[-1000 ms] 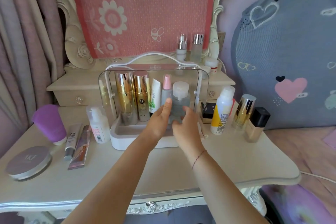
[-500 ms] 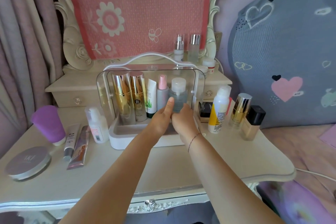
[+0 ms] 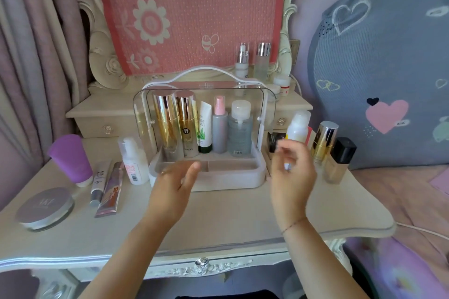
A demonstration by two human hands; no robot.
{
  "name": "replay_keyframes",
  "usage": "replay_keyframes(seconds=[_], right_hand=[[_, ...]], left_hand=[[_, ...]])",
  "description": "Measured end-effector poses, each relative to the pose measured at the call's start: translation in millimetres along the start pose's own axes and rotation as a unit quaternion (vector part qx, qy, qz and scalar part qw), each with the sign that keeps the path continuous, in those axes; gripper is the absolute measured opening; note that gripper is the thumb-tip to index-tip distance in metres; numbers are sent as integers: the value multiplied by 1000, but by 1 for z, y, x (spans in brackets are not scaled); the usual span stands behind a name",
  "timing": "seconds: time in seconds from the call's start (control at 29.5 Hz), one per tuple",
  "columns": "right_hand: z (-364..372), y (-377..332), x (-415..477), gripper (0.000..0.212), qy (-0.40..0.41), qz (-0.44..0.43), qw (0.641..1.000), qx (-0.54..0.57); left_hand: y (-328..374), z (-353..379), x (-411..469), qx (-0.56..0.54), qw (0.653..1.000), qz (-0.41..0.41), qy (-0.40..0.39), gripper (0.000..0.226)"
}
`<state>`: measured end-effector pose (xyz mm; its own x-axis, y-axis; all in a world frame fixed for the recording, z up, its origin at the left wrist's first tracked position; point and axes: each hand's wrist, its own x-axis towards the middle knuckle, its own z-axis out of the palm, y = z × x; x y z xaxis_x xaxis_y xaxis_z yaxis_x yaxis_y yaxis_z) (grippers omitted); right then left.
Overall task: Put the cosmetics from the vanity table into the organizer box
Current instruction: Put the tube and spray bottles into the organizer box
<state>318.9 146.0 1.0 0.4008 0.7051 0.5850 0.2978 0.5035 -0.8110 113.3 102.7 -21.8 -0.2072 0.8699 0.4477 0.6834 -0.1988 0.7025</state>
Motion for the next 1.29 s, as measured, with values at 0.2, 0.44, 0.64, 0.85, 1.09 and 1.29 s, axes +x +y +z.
replay_keyframes(seconds=[0.2,0.44,0.64,0.85,1.09,1.29], right_hand=[[-4,34,31,51,38,54,992,-107],[1,43,40,41,13,138,977,-160],[-23,-19,-8,43,5,65,998,-3],[46,-45,-26,40,-231,69,966,96],[124,-28,-11,31,-290,88,953,16],[144,-27,-7,37,-322,77,943,-41]], left_hand=[[-17,-7,-24,63,997,29,32,44],[-10,-10,-27,21,999,5,35,41],[-13,-10,-27,13,999,6,46,40],[-15,-10,-27,0,999,12,51,36],[-15,-9,-26,-3,998,12,57,31],[-17,-8,-27,-11,998,10,62,35]])
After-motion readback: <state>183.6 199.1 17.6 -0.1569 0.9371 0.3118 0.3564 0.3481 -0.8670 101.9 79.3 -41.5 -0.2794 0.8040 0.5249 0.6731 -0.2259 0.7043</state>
